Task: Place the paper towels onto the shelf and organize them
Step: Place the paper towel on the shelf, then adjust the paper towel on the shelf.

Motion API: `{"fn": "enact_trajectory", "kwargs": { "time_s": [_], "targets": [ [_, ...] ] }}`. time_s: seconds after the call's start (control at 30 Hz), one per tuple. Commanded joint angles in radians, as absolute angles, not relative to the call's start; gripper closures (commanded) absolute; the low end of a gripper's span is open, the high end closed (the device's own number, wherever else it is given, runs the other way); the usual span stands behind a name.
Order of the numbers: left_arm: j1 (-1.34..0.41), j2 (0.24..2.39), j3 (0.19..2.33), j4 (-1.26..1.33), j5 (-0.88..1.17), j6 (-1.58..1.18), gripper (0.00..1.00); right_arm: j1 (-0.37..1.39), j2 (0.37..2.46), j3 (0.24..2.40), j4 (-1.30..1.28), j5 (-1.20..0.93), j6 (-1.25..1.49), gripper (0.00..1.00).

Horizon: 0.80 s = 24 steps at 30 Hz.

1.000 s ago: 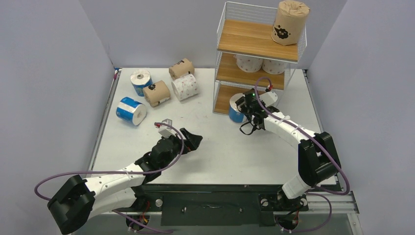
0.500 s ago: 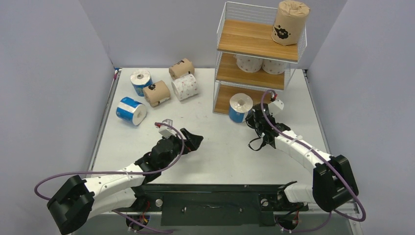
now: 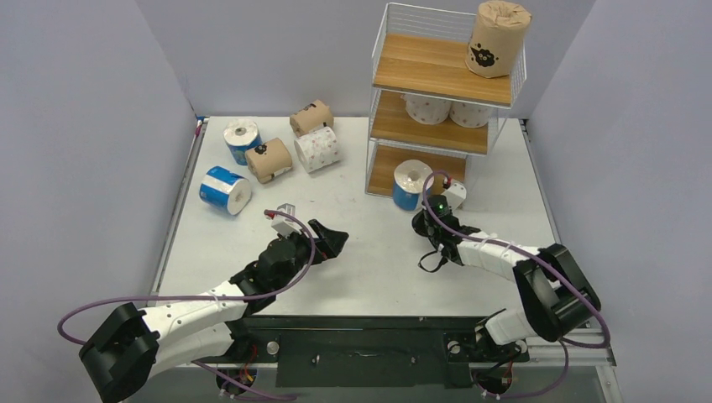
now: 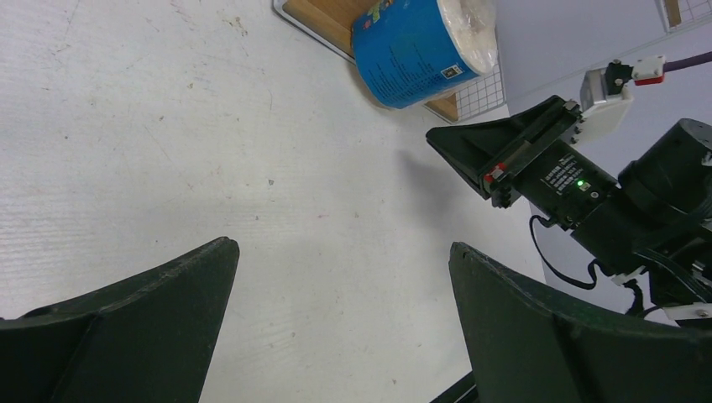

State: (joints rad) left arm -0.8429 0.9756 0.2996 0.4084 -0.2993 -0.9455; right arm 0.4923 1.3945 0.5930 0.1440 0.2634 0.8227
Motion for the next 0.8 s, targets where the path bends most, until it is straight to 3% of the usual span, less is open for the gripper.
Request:
{"fn": "enact_trajectory", "kwargs": {
  "time_s": [0.0, 0.77],
  "targets": [
    [-0.847, 0.951, 0.307, 0.445, -0.314, -0.927, 0.03, 0.512, 1.478, 0.644, 0.278, 0.218, 0.836, 1.0],
    [-0.846, 0.916, 0.279, 0.441, -0.345, -0.888, 0.03, 0.454, 1.701, 0.859, 0.271, 0.308, 0.906, 1.0]
  ]
}}
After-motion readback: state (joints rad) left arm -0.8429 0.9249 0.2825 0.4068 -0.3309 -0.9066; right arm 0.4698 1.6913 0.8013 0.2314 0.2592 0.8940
